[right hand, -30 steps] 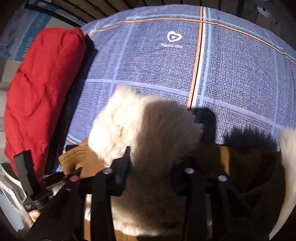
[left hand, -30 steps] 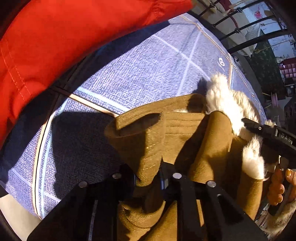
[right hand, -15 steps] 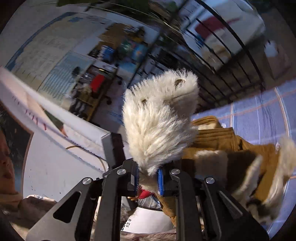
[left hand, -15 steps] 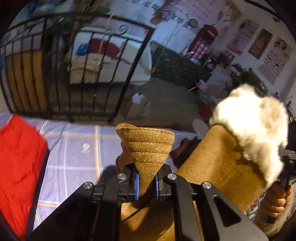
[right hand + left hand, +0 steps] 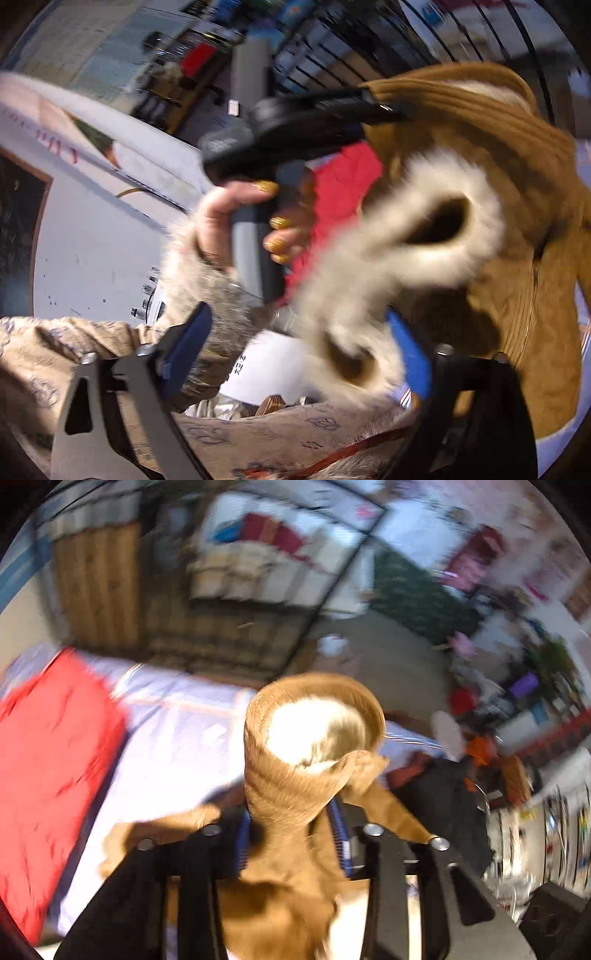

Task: Fold large clothes

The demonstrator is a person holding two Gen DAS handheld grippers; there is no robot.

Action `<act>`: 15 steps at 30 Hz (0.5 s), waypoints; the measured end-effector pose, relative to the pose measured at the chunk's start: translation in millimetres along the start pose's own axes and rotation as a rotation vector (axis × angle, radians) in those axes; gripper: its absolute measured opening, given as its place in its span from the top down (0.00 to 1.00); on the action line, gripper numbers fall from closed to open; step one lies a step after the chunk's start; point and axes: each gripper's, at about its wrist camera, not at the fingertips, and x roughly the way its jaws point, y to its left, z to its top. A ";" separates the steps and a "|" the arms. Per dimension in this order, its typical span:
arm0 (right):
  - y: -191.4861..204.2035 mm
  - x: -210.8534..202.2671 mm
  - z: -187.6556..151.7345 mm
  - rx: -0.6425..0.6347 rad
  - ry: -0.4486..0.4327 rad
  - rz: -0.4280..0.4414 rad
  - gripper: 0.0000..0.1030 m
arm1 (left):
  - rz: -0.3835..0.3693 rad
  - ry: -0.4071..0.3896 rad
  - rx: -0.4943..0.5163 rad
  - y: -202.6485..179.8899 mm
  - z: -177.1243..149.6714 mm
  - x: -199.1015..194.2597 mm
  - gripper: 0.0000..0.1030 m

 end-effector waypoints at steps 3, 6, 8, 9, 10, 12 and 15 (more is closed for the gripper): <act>-41.7 30.1 5.1 0.140 0.054 0.015 0.09 | 0.044 -0.070 -0.133 60.2 -24.9 -30.5 0.51; -67.2 39.4 9.9 0.180 0.042 -0.066 0.09 | 0.166 -0.151 -0.168 99.0 -55.6 -60.4 0.32; -78.0 38.1 5.3 0.209 0.019 -0.151 0.09 | 0.209 -0.148 -0.177 110.4 -71.2 -72.6 0.31; -86.0 35.4 8.2 0.214 0.005 -0.184 0.09 | 0.216 -0.139 -0.179 114.1 -77.6 -72.6 0.28; -100.6 32.0 18.9 0.231 -0.020 -0.221 0.09 | 0.220 -0.125 -0.179 115.8 -85.3 -68.4 0.23; -125.6 17.3 24.9 0.287 -0.084 -0.287 0.09 | 0.220 -0.069 -0.183 118.2 -94.4 -41.8 0.22; -169.9 -8.3 41.1 0.401 -0.179 -0.374 0.09 | 0.207 0.026 -0.179 134.0 -111.3 -0.6 0.22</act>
